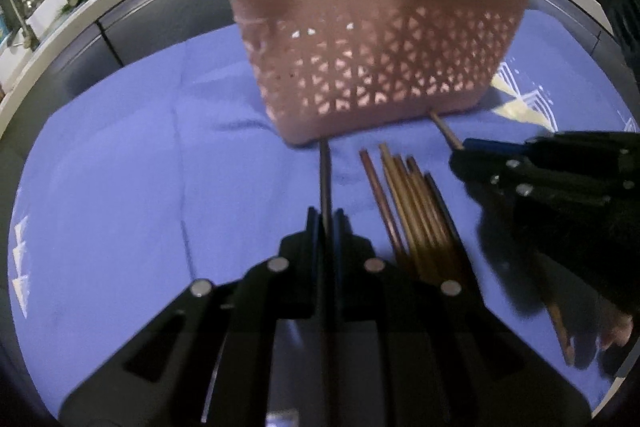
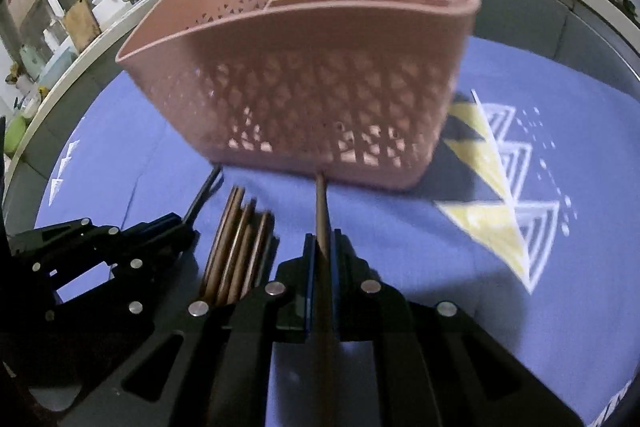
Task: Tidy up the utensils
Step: 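Lift both held chopsticks and carry them over the pink basket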
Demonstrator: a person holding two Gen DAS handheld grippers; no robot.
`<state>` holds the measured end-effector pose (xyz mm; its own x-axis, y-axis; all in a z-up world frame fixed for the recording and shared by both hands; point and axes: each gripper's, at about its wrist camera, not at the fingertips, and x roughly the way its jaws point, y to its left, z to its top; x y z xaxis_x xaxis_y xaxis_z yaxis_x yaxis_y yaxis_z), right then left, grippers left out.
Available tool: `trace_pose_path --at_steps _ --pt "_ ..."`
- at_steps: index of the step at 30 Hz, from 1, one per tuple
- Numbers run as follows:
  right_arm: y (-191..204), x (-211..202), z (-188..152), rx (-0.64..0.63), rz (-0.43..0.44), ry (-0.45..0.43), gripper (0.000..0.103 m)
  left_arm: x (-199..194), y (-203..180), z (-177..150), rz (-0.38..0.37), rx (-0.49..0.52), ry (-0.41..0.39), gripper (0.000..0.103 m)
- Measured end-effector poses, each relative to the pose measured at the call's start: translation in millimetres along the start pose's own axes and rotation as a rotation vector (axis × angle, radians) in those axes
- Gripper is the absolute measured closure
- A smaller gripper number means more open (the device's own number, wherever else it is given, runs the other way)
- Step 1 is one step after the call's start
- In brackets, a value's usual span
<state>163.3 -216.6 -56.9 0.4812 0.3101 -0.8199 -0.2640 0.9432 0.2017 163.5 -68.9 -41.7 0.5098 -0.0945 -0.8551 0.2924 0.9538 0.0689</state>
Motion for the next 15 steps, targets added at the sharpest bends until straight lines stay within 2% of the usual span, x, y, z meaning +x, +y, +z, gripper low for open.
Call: trace_pose_path --at_steps 2,4,6,11,15 --pt "-1 1 0 -0.026 0.000 -0.005 0.098 2 2 4 -0.020 -0.007 0.001 0.098" --pt "-4 -5 -4 -0.022 0.041 -0.005 0.098 -1 6 3 -0.035 -0.014 0.002 0.098" --pt "-5 -25 -12 -0.024 0.088 -0.059 0.098 -10 12 0 -0.068 -0.032 -0.018 0.098" --pt "-11 -87 -35 -0.044 0.182 -0.229 0.098 -73 33 -9 -0.197 -0.088 -0.168 0.098" --pt "-12 -137 -42 -0.043 0.212 -0.388 0.098 -135 50 -14 -0.256 -0.127 -0.311 0.098"
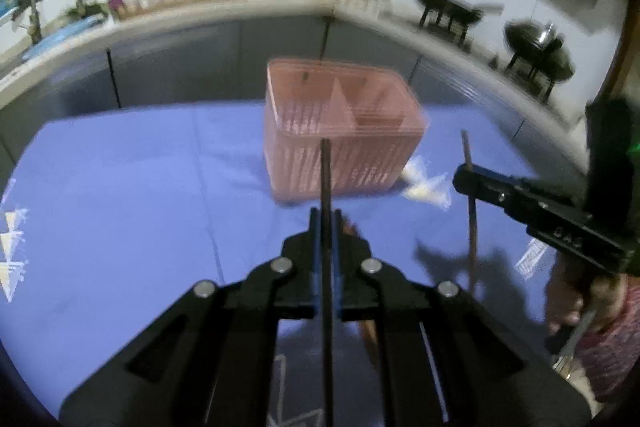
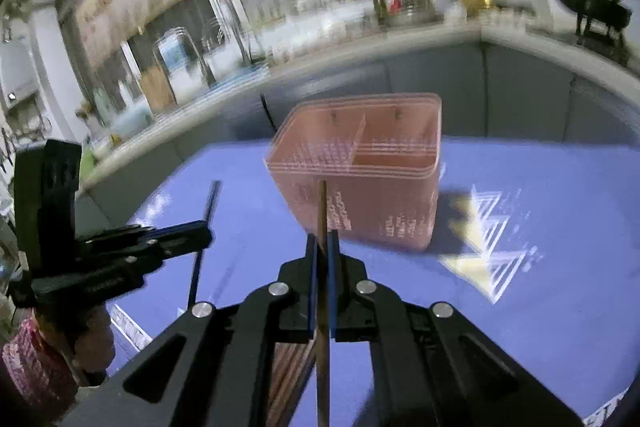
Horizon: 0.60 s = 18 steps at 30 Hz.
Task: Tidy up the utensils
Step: 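Lift both held chopsticks and carry them over the pink basket, then open both tools above the pink basket to drop the chopsticks in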
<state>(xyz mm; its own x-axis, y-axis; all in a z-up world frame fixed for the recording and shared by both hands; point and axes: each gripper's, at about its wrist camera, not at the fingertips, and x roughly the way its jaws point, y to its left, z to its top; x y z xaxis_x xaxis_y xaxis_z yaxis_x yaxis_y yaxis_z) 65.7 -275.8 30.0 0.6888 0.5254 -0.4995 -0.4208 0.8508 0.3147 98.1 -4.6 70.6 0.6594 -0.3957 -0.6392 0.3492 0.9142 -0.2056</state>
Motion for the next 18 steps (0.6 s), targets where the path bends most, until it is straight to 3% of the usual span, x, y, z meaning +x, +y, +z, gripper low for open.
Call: trace_pose_path --at_steps 9,15,18 --pt "20 -49 85 -0.009 -0.009 -0.265 0.098 -80 -14 59 -0.054 -0.049 -0.221 0.098" --pt "35 -47 149 -0.028 -0.037 -0.432 0.098 -104 -26 130 0.007 -0.034 -0.394 0.098" --pt "45 -33 168 -0.063 -0.081 -0.509 0.098 -93 -29 156 0.075 -0.038 -0.475 0.098"
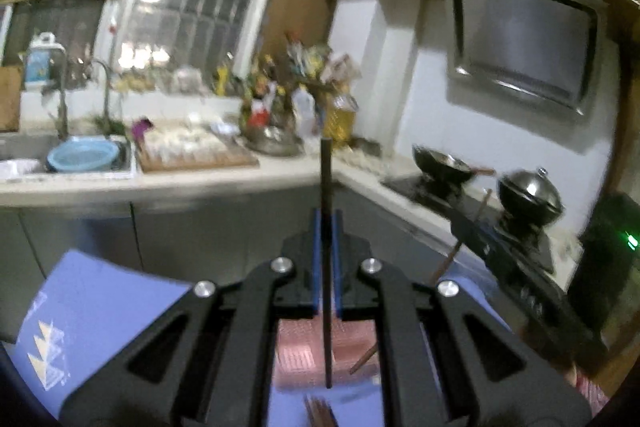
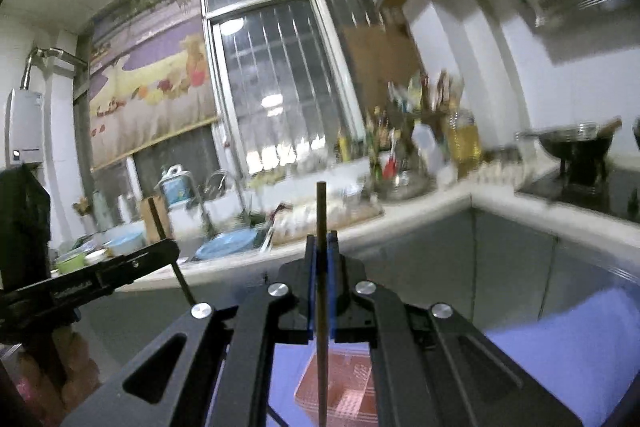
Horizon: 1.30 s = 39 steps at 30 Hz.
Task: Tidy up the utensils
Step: 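Open both tools above the pink basket to drop the chopsticks in, then move both open tools back down to the chopstick pile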
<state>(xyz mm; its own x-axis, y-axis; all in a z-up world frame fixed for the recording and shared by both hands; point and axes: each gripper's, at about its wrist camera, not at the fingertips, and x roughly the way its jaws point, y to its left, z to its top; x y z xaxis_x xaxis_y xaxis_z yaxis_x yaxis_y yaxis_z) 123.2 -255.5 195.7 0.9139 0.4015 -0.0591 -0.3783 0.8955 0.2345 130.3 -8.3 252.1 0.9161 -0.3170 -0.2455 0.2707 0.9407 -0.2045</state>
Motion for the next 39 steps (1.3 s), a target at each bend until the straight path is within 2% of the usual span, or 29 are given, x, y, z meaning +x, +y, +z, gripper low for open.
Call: trace_pose_path --at_steps 3,8,15,16,18,19,20,21,23,26,30,33,36,38,39 --pt "4 22 -5 -0.038 -0.022 -0.024 0.098 30 0 -3 0.054 0.034 0.005 0.098" --pt "-6 65 -42 -0.053 -0.045 0.064 0.098 77 6 -37 0.104 0.058 0.089 0.098" --pt "-18 93 -87 -0.004 -0.017 0.268 0.097 109 9 -83 0.111 0.096 0.244 0.098" --pt "-21 96 -91 0.018 -0.007 0.308 0.097 111 9 -88 0.112 0.091 0.274 0.096" --pt "-22 96 -96 0.050 0.009 0.345 0.094 110 10 -93 0.110 0.082 0.303 0.086" --pt "-22 92 -96 0.058 0.010 0.344 0.092 106 11 -92 0.113 0.077 0.300 0.073" --pt "-21 88 -95 0.058 0.010 0.335 0.085 99 10 -91 0.118 0.070 0.286 0.064" --pt "-20 82 -93 0.057 0.008 0.326 0.074 88 11 -89 0.117 0.062 0.259 0.064" --pt "-18 67 -88 0.067 0.008 0.300 0.065 72 9 -85 0.105 0.057 0.233 0.063" --pt "-15 43 -77 0.086 0.007 0.248 0.065 40 9 -82 0.072 0.035 0.197 0.063" --pt "-16 0 -67 0.141 -0.001 0.168 0.065 -3 10 -97 0.034 0.021 0.176 0.063" --pt "-19 -32 -74 0.185 -0.004 0.146 0.065 -24 15 -128 0.008 0.003 0.221 0.063" --pt "-22 -65 -102 0.217 -0.007 0.168 0.065 -32 20 -172 0.002 0.000 0.321 0.064" --pt "-23 -80 -134 0.218 -0.040 0.238 0.067 -31 21 -207 0.005 0.010 0.411 0.067" --pt "-23 -84 -156 0.214 -0.058 0.304 0.072 -29 20 -226 -0.007 0.007 0.462 0.072"
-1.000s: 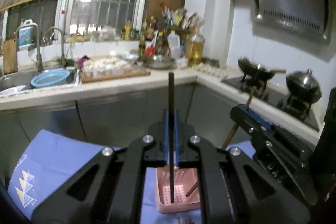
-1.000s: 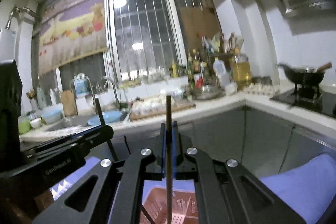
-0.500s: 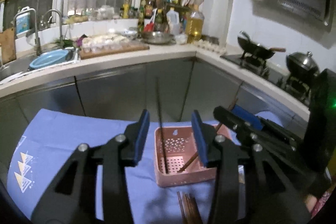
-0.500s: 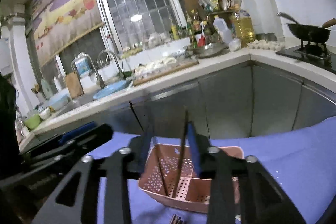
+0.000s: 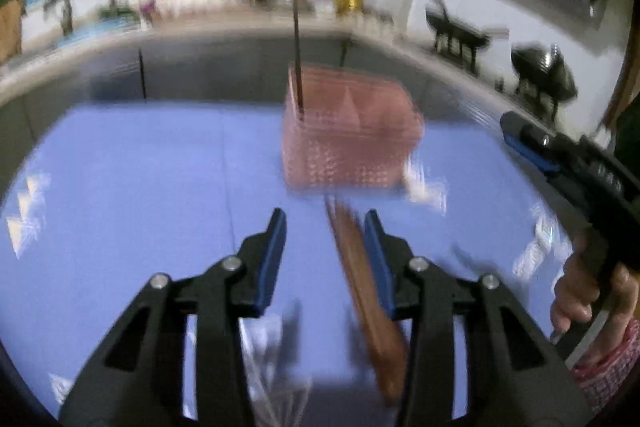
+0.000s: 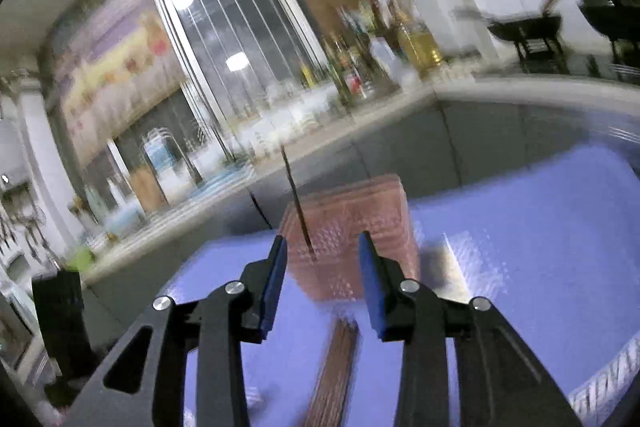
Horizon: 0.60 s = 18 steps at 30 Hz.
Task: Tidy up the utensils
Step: 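Move both open tools back down to the chopstick pile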
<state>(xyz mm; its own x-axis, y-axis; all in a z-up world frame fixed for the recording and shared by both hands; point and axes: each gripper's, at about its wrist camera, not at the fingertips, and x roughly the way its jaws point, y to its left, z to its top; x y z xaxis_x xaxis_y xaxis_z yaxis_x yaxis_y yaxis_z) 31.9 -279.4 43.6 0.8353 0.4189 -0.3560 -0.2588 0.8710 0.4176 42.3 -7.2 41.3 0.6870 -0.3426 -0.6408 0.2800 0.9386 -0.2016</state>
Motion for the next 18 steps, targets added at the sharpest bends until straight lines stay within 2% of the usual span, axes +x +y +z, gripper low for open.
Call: trace_pose_path --at_steps 1,2,4,8,13,18 --pt "-2 3 -14 -0.001 -0.011 0.046 0.075 11 -1 -14 -0.015 0.001 0.055 0.080" --pt "-6 8 -31 0.002 -0.026 0.105 0.080 17 -2 -23 -0.024 0.001 0.089 0.083" --pt "-9 20 -66 -0.003 -0.049 0.239 0.085 33 -8 -42 -0.046 -0.002 0.161 0.083" --pt "-9 30 -110 -0.023 -0.046 0.398 0.087 47 -22 -62 -0.065 0.031 0.221 0.084" --pt "8 35 -125 -0.105 -0.043 0.447 0.087 59 -32 -74 -0.045 0.057 0.260 0.084" --pt "17 40 -127 -0.149 -0.056 0.458 0.087 65 -39 -71 -0.008 0.081 0.255 0.084"
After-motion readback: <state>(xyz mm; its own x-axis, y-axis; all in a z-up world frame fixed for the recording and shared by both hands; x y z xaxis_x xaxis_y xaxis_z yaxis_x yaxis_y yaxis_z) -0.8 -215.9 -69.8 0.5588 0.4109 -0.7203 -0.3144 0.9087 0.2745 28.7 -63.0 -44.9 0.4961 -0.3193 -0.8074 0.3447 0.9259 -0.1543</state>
